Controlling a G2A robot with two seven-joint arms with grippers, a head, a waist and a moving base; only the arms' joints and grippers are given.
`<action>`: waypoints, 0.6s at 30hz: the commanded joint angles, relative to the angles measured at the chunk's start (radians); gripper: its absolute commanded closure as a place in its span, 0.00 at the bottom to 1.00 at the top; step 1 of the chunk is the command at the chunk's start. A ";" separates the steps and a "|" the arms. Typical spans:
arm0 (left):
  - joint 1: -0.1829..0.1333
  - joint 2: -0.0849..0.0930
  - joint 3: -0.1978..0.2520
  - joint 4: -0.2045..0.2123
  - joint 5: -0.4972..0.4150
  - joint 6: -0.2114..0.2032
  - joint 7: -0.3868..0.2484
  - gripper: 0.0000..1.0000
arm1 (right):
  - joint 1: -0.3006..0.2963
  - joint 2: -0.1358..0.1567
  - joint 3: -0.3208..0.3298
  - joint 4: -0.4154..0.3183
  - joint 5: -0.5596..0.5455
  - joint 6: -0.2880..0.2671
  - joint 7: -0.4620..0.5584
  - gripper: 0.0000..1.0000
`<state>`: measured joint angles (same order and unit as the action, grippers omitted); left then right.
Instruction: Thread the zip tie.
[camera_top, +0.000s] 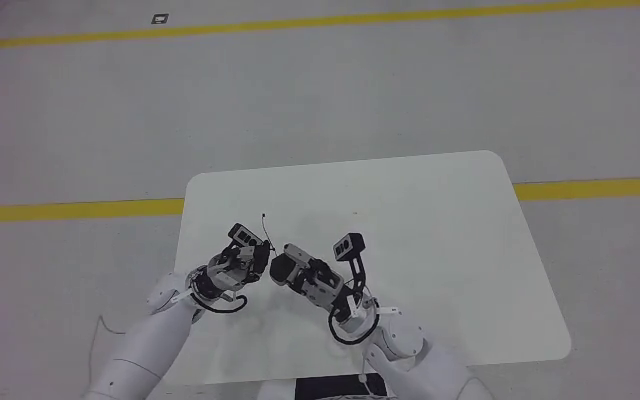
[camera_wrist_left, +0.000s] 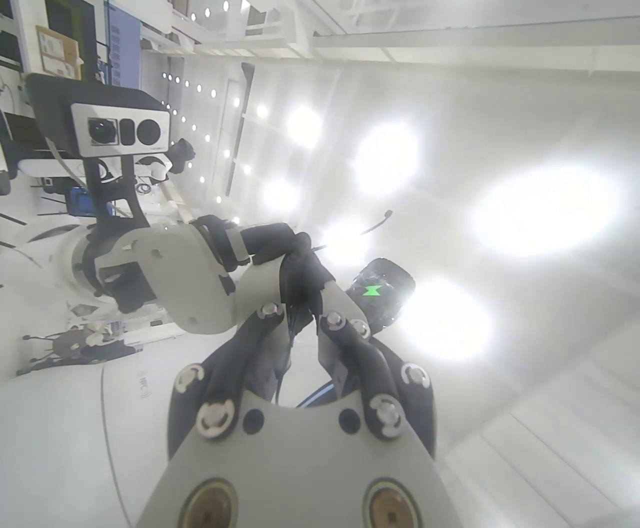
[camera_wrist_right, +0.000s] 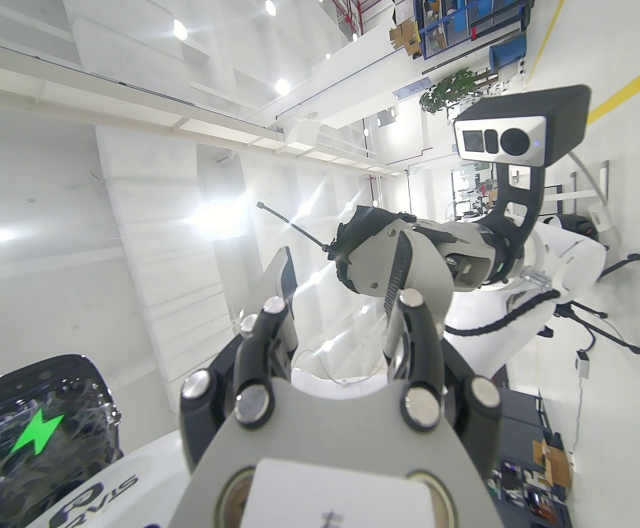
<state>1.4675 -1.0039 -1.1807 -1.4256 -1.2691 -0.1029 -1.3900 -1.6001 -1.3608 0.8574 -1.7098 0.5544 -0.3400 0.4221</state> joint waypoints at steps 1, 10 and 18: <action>0.000 0.000 0.000 0.000 0.000 0.000 0.000 1.00 | -0.001 -0.004 0.002 0.002 -0.002 0.000 0.004 0.65; 0.000 0.000 0.000 0.000 0.000 0.000 0.000 1.00 | -0.004 -0.022 0.009 0.014 -0.006 0.000 0.021 0.70; 0.000 0.000 0.000 0.000 0.000 0.000 0.000 1.00 | -0.010 -0.037 0.018 0.016 -0.014 0.000 0.031 0.80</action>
<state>1.4675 -1.0039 -1.1807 -1.4256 -1.2691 -0.1029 -1.3900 -1.6094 -1.3969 0.8747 -1.6939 0.5414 -0.3400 0.4520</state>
